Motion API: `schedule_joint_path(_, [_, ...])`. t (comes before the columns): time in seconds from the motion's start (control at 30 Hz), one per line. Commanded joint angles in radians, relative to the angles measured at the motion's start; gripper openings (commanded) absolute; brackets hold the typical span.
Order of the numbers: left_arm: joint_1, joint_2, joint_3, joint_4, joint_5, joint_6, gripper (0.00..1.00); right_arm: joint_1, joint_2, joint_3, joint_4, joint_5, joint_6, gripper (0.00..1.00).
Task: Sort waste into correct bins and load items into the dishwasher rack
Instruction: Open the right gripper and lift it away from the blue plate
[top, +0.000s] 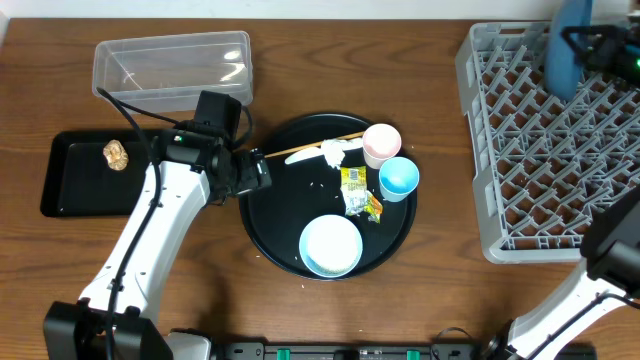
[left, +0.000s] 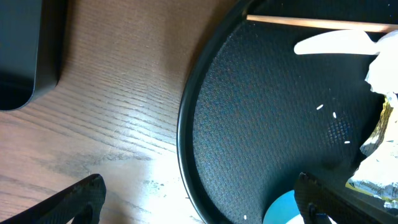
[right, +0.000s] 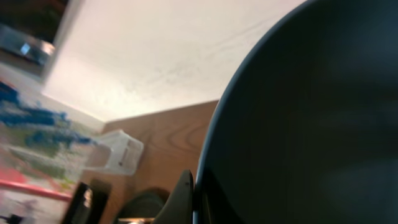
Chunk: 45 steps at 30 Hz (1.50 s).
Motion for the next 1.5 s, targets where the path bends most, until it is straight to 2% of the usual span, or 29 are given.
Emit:
schedule_joint_path(0.0, [0.004, 0.005, 0.007, 0.001, -0.005, -0.002, 0.98, -0.051, 0.005, 0.014, 0.011, -0.089, 0.07, 0.01])
schedule_joint_path(0.37, [0.004, 0.005, 0.007, 0.011, -0.005, -0.003, 0.98, -0.086, 0.008, 0.014, 0.01, -0.148, 0.085, 0.01])
schedule_joint_path(0.53, [0.004, 0.005, 0.007, 0.011, -0.005, -0.002, 0.98, -0.106, 0.007, 0.016, 0.01, -0.14, 0.112, 0.1])
schedule_joint_path(0.6, [0.004, 0.005, 0.007, 0.011, -0.005, -0.002, 0.98, -0.122, 0.007, 0.016, 0.003, -0.124, 0.125, 0.04])
schedule_joint_path(0.87, [0.004, 0.005, 0.007, 0.011, -0.005, -0.002, 0.98, -0.172, -0.003, 0.018, -0.127, 0.05, 0.073, 0.05])
schedule_joint_path(1.1, [0.004, 0.005, 0.007, 0.012, -0.005, -0.002, 0.98, -0.169, -0.036, 0.026, -0.305, 0.36, -0.061, 0.01])
schedule_joint_path(1.47, [0.004, 0.005, 0.007, 0.011, -0.005, -0.002, 0.98, -0.151, -0.038, 0.027, -0.35, 0.472, -0.122, 0.01])
